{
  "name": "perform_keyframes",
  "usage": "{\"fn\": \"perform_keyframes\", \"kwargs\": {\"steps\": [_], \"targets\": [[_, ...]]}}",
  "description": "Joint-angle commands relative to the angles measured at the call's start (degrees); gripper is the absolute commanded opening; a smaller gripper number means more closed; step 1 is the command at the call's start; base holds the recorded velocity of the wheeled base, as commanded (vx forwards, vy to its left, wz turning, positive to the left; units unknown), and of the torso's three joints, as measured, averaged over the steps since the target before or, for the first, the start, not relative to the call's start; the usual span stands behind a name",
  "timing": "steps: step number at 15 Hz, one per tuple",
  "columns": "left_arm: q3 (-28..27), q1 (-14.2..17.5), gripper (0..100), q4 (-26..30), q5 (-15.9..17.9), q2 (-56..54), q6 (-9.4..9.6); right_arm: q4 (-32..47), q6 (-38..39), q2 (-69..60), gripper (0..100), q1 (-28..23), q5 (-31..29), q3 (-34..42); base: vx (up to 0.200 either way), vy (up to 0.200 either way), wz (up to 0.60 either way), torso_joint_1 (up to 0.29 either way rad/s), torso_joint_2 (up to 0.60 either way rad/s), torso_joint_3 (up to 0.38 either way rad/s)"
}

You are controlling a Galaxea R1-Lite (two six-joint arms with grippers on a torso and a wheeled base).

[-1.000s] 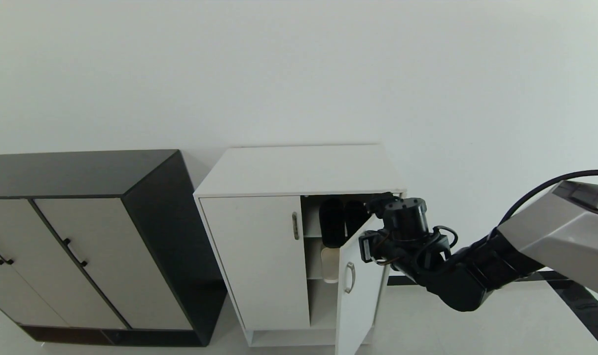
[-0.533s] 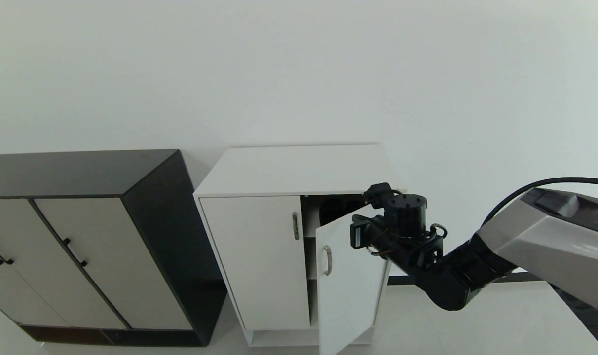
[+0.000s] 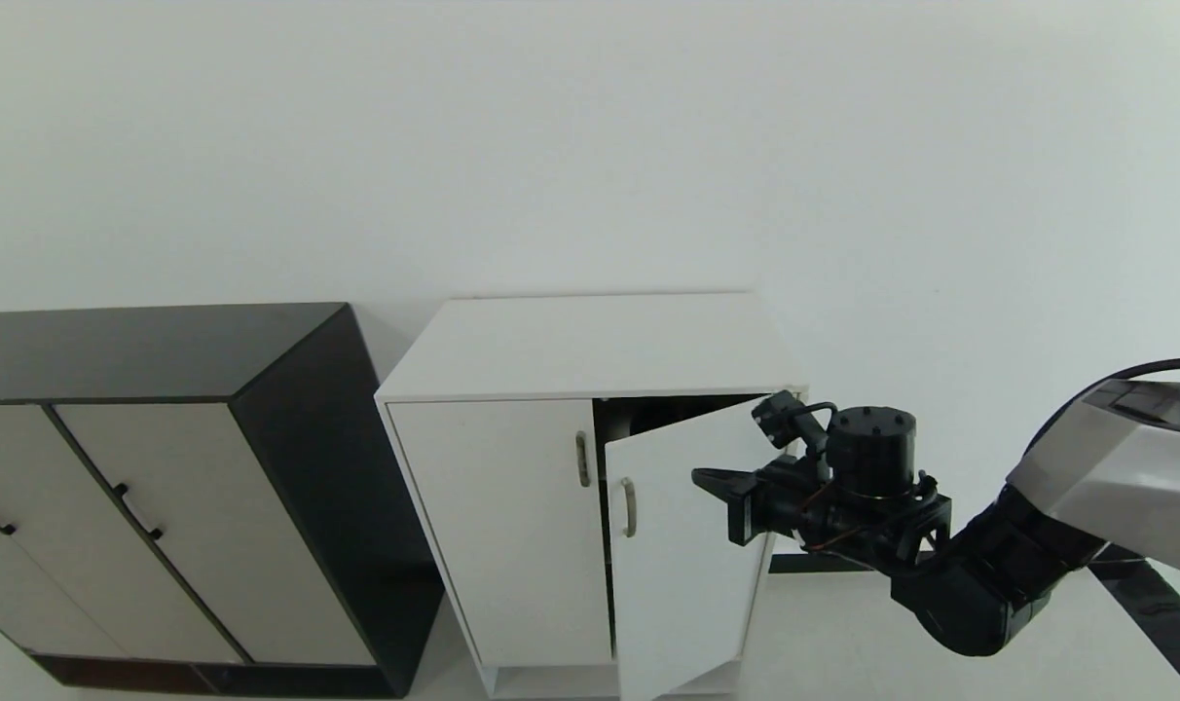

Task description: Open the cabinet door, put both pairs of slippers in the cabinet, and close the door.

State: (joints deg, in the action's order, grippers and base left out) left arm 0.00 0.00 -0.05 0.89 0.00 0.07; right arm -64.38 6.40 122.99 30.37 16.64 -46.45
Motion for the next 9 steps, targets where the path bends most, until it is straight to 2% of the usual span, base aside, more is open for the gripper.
{"fn": "perform_keyframes", "kwargs": {"steps": [1, 5, 9], "targets": [[0.0, 0.0, 0, 0.05, -0.01, 0.09, 0.01, 0.04, -0.07, -0.47, 0, -0.13, 0.06, 0.57, 0.2, 0.0, 0.0, 0.022, 0.01, 0.002], [0.0, 0.0, 0, -0.04, -0.01, 0.09, 0.01, 0.04, -0.07, 0.06, 0, -0.13, 0.15, 0.3, 0.2, 0.0, 0.0, 0.004, 0.0, -0.001], [0.0, 0.0, 0, -0.04, -0.01, 0.09, 0.01, -0.05, 0.02, 0.76, 0, -0.13, 0.23, 0.22, 0.0, 0.0, 0.0, 0.0, 0.0, 0.0]]}}
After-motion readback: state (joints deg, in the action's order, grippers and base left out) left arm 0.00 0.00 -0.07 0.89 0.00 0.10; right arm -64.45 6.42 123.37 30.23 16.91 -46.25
